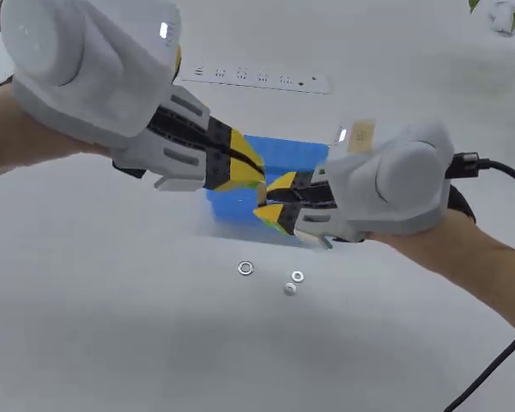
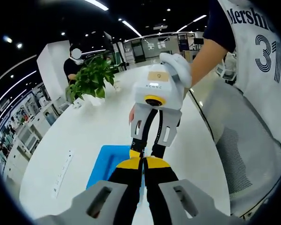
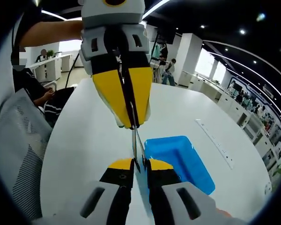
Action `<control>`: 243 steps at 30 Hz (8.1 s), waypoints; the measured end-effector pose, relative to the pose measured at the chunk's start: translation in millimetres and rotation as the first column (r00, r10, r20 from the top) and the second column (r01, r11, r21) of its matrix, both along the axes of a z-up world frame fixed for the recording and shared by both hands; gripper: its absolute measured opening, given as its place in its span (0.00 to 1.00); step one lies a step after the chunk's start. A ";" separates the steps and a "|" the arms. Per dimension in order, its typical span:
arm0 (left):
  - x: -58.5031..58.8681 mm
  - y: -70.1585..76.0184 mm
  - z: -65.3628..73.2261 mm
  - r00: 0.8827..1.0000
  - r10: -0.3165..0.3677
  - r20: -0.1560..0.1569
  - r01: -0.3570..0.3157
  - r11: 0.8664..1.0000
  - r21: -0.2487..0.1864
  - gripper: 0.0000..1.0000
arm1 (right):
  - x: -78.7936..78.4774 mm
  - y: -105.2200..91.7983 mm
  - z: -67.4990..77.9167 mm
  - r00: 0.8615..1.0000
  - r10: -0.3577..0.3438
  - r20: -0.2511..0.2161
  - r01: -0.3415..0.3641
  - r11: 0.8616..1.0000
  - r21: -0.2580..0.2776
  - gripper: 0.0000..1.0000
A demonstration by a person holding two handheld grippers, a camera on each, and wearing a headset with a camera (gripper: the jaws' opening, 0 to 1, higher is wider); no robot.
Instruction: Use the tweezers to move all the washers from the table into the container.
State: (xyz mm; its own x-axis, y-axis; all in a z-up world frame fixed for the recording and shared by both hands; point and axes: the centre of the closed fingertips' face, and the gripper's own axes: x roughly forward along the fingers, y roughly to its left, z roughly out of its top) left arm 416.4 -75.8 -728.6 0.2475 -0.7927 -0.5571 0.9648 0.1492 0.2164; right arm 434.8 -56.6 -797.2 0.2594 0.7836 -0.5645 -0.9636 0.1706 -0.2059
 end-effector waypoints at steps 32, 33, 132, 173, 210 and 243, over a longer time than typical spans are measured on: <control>-24.2 13.4 -49.1 0.984 0.075 -0.159 -0.079 0.997 -0.019 0.05 | -35.0 11.5 -50.3 0.991 0.032 -0.130 -0.035 0.999 -0.023 0.12; -24.1 13.4 -50.1 0.985 0.076 -0.158 -0.079 0.997 -0.019 0.05 | -34.9 11.4 -51.2 0.991 0.031 -0.132 -0.035 0.999 -0.024 0.12; 76.8 -18.1 -21.0 0.999 -0.020 -0.044 0.020 1.000 -0.002 0.05 | 72.6 -15.4 -16.2 0.997 -0.070 0.015 0.070 0.997 -0.039 0.11; -35.9 -51.1 -22.3 0.990 -0.107 -0.097 0.104 0.994 -0.031 0.05 | -44.3 -54.6 -20.7 0.998 -0.059 -0.034 0.058 0.998 -0.018 0.11; -42.1 -50.4 -45.4 0.991 -0.088 -0.103 0.085 0.996 -0.031 0.05 | -51.2 -48.6 -44.9 0.991 -0.081 -0.103 0.080 0.997 -0.018 0.12; -38.1 -48.1 -50.9 0.987 -0.117 -0.113 0.113 0.993 -0.042 0.05 | -47.6 -41.6 -56.8 0.990 -0.066 -0.125 0.062 0.998 -0.034 0.12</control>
